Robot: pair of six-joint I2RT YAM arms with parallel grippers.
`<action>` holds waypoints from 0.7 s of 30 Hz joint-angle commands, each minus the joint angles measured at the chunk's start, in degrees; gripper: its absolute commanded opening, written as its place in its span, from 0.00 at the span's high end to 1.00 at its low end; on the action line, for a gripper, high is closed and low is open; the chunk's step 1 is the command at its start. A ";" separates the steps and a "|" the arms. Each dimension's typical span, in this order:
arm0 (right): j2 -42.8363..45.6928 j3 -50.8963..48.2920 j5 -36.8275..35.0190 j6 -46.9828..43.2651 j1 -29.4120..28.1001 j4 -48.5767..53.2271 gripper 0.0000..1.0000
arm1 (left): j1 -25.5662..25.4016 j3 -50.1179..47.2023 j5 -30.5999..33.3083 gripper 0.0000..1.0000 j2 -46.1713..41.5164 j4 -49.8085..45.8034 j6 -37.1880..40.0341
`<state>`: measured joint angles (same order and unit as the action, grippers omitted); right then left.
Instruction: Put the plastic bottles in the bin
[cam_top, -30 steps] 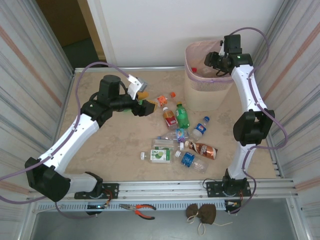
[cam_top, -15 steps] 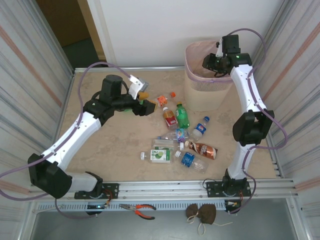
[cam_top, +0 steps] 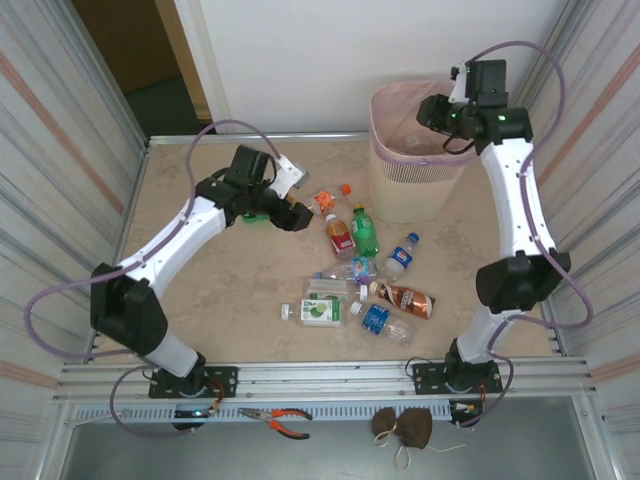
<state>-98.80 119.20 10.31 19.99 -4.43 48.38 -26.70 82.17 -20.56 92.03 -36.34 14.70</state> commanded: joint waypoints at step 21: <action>15.18 -15.68 3.10 0.31 8.86 -4.35 0.59 | 14.74 19.15 5.77 0.15 26.04 -12.42 31.81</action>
<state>-85.76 104.18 12.01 20.10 4.12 45.34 -12.10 99.13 -11.79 116.62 -47.88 42.65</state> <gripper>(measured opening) 0.410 0.849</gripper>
